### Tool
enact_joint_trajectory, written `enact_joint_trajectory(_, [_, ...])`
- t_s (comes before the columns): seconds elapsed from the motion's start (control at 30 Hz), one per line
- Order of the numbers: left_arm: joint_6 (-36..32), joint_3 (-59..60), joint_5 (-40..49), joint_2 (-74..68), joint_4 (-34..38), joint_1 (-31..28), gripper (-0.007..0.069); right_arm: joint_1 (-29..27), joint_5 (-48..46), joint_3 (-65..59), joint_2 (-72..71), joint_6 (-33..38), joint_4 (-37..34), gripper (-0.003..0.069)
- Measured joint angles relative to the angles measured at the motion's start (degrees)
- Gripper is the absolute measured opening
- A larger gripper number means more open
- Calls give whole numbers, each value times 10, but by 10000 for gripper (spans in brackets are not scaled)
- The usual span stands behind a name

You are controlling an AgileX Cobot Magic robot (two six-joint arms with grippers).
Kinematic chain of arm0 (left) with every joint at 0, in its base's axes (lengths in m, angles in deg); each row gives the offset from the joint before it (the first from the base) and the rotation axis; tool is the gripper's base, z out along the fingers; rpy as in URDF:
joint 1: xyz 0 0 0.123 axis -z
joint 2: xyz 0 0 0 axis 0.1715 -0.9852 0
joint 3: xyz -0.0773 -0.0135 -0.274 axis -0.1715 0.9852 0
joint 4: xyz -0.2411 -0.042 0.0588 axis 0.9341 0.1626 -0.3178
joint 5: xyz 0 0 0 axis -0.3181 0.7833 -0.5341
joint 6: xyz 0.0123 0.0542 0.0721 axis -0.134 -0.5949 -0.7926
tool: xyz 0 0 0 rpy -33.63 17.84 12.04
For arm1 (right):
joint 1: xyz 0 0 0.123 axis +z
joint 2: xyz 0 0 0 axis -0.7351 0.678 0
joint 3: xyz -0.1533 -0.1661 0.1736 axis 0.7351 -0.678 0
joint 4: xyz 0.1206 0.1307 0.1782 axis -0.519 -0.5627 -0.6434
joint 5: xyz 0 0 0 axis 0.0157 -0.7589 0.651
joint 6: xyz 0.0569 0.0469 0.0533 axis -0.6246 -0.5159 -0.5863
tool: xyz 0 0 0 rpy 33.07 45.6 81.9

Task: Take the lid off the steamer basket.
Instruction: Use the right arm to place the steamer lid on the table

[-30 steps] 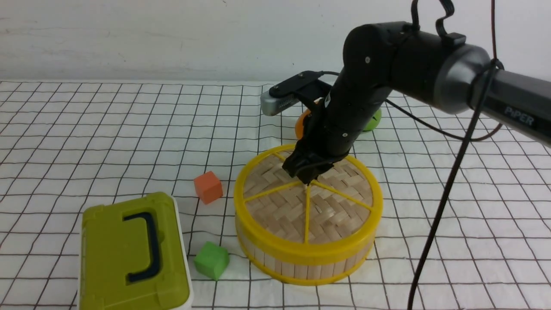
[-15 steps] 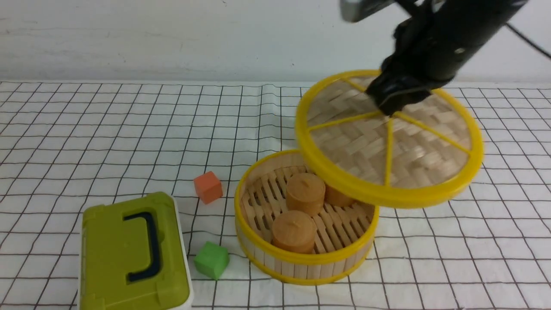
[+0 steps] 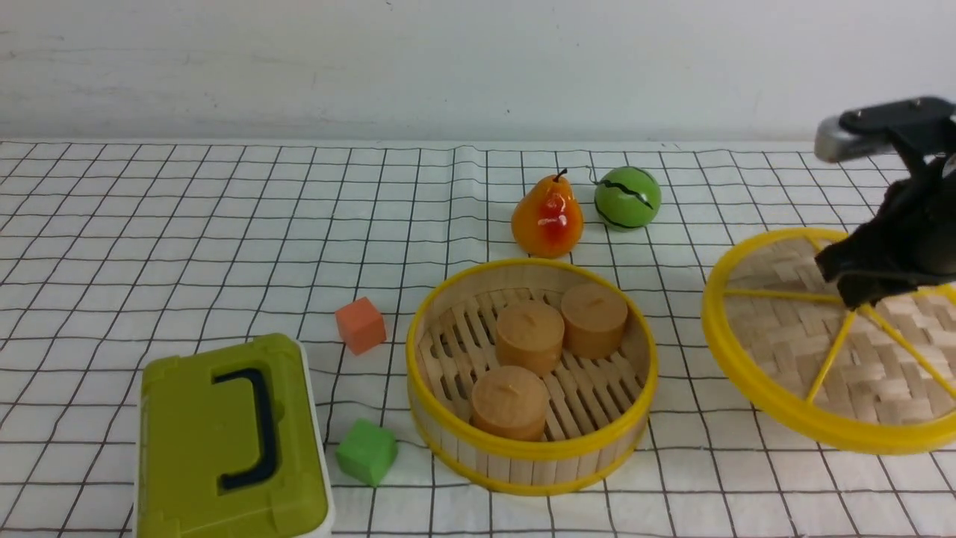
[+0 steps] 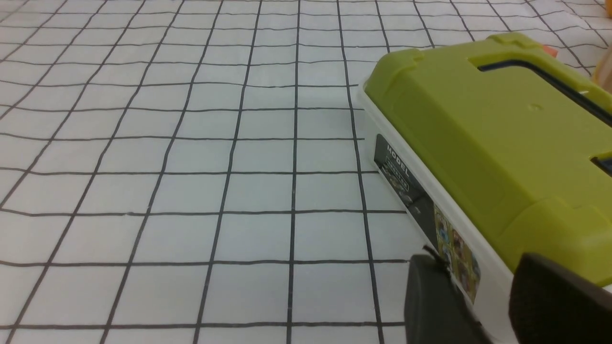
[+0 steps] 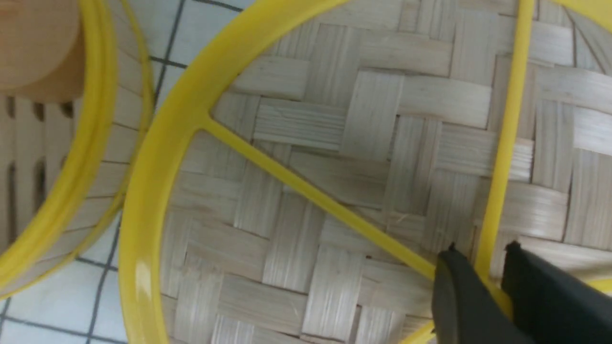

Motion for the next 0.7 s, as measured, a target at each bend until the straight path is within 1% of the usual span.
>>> enact_joint_trajectory(0.03, [0,0,0,0,0,0,239,0,0,0,2,0,0,103])
enact_joint_trajectory(0.07, [0,0,0,0,0,0,239,0,26,-12,17,0,0,103])
enact_joint_trajectory(0.2, [0,0,0,0,0,0,239,0,61,-18,56,0,0,103])
enact_joint_trajectory(0.43, [0,0,0,0,0,0,239,0,86,-18,93,0,-3,110])
enact_joint_trajectory(0.5, [0,0,0,0,0,0,239,0,86,-19,95,0,-8,132])
enact_joint_trajectory(0.53, [0,0,0,0,0,0,239,0,88,-19,95,0,-12,155])
enact_joint_trajectory(0.6, [0,0,0,0,0,0,239,0,89,-19,94,0,-17,227])
enact_joint_trajectory(0.63, [0,0,0,0,0,0,239,0,88,-19,93,0,-18,247])
enact_joint_trajectory(0.7, [0,0,0,0,0,0,239,0,78,-19,84,0,-28,310])
